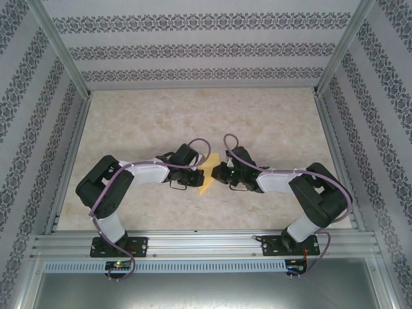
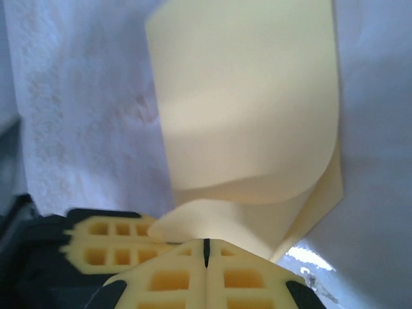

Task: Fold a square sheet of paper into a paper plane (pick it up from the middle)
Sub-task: Third fold the triangle at the center of the table.

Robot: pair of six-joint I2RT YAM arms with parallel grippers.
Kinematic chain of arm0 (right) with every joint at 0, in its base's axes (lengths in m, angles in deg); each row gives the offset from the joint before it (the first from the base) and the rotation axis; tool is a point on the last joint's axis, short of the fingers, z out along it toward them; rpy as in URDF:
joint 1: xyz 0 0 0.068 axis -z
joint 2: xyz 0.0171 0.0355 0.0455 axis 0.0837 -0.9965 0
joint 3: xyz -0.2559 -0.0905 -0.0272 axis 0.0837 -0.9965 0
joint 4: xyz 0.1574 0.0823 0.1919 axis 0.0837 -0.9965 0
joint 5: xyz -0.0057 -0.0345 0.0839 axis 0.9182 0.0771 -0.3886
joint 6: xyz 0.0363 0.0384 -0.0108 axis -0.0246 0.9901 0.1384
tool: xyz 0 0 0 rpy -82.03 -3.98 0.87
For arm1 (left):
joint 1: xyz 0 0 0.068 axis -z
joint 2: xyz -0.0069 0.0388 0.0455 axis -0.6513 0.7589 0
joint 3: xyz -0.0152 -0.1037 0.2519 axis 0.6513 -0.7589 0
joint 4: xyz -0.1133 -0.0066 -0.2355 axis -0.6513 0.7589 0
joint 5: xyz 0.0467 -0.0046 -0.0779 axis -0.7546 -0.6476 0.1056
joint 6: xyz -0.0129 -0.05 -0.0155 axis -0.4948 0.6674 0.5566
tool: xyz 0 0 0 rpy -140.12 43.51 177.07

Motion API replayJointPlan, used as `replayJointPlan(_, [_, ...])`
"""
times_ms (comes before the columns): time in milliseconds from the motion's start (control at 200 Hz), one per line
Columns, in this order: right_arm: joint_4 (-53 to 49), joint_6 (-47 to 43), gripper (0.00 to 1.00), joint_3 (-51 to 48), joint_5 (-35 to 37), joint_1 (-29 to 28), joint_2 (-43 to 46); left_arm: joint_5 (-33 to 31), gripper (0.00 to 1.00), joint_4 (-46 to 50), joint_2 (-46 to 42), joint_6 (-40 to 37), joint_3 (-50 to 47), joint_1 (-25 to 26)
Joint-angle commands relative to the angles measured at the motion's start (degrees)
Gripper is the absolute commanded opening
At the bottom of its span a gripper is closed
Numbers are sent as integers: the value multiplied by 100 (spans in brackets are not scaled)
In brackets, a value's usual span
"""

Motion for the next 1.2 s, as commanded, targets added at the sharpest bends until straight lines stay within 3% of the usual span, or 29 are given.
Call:
replayJointPlan(0, [-320,-292,0,101,-108,182,68,-409,3,752,311,-193,-148,-57])
replayJointPlan(440, [53,-238,0,302,-591,73,-305,-405,3,713,282,-189,-202,-58])
replayJointPlan(869, [41,-164,0,200,-328,80,-958,-390,3,686,294,-196,-236,-53])
replayJointPlan(1194, [-211,-231,0,425,-432,143,-325,-400,3,704,303,-200,-243,-58])
